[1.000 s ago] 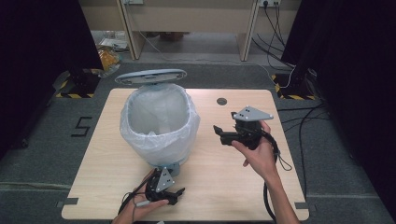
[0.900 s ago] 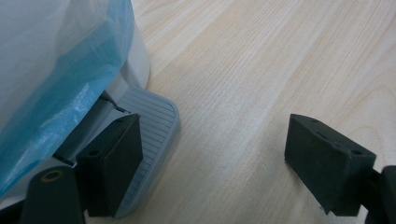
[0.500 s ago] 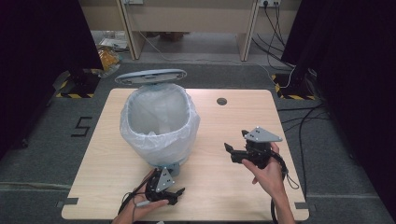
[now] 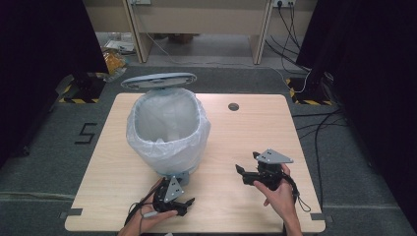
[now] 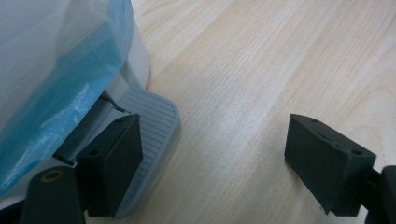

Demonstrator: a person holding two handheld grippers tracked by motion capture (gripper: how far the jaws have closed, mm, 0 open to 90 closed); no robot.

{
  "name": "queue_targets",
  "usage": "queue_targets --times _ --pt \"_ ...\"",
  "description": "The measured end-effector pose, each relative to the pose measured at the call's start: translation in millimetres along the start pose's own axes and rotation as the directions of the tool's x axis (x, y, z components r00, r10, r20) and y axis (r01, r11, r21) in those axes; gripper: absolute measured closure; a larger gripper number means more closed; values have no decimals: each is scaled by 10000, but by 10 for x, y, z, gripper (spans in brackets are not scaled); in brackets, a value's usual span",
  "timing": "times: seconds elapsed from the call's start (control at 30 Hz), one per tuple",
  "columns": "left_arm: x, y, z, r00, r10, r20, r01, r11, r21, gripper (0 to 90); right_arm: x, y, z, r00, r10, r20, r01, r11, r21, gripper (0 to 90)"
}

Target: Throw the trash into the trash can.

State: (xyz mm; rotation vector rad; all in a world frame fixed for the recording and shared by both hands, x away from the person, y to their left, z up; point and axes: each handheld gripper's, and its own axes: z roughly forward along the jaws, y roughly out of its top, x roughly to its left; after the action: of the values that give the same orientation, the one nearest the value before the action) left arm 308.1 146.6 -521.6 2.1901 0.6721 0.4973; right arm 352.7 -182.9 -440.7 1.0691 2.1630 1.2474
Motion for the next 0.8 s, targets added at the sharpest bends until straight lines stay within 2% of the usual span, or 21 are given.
queue_targets --times 0.07,0.23,0.5,0.8 --pt "1 0 0 10000 9 -2 -9 10000 1 185 8 -32 1 10000 40 -85 -40 10000 25 209" --pt "2 -1 -3 10000 44 24 -44 10000 2 185 -5 -139 23 9998 199 40 -200 9996 200 210" --pt "0 -5 -8 10000 23 40 -23 10000 12 185 -19 -317 72 9994 304 170 -316 9967 753 210" --pt "0 -5 -9 10000 31 40 -31 10000 16 185 20 -476 175 9988 -128 480 48 9866 1631 210"
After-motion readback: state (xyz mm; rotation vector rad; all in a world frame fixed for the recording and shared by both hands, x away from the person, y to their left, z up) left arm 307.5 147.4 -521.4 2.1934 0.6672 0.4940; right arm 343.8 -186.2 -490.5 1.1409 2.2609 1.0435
